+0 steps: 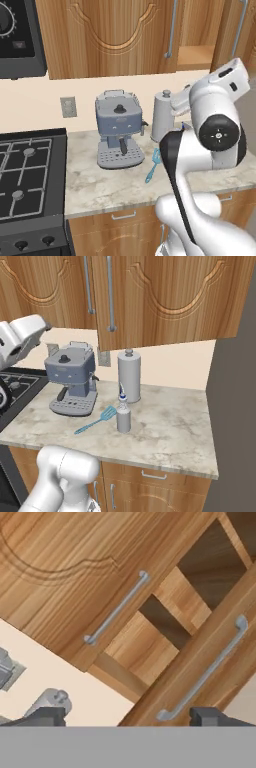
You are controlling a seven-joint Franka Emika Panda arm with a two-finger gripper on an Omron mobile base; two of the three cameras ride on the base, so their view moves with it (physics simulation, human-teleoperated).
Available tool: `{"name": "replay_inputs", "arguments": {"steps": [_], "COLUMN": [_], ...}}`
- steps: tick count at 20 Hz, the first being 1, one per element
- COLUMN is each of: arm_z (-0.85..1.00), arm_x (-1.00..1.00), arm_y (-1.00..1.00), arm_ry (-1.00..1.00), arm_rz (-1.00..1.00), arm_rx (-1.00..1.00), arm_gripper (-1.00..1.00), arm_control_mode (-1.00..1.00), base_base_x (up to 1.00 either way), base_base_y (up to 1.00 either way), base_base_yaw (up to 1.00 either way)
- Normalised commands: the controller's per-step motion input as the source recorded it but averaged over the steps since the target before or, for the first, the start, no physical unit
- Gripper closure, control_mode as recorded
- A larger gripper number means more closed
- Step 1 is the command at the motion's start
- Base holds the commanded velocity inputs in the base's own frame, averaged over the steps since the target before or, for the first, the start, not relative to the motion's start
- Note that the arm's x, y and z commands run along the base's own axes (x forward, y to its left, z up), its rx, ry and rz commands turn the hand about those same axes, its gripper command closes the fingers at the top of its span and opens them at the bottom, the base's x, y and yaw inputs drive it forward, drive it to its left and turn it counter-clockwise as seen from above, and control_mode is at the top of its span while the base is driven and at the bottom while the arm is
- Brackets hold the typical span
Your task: Pick the pan from the cabinet and place it on the stove. Then turn on the stove burner for the pan.
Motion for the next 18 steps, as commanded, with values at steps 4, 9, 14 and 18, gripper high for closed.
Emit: {"name": "replay_inputs", "arguments": {"steps": [4,9,14,18], "arm_z": [-0.17,-0.13,-0.04,-0.01], "arm_x": [0.61,0.65,0.52,0.50], "arm_y": [0.09,-0.02,-0.24,-0.28], "arm_ry": [0.15,0.14,0.17,0.18], "arm_rz": [-0.21,-0.14,-0.07,-0.06], "arm_rx": [-0.20,-0.13,-0.06,-0.04], "arm_gripper": [-1.00,-1.00,-1.00,-1.00], "arm_control_mode": [-1.00,-1.00,-1.00,-1.00], "base_base_x": [0.00,0.00,0.00,0.00], "base_base_y": [0.00,0.00,0.00,0.00], "base_base_yaw": [0.00,0.00,0.00,0.00]}}
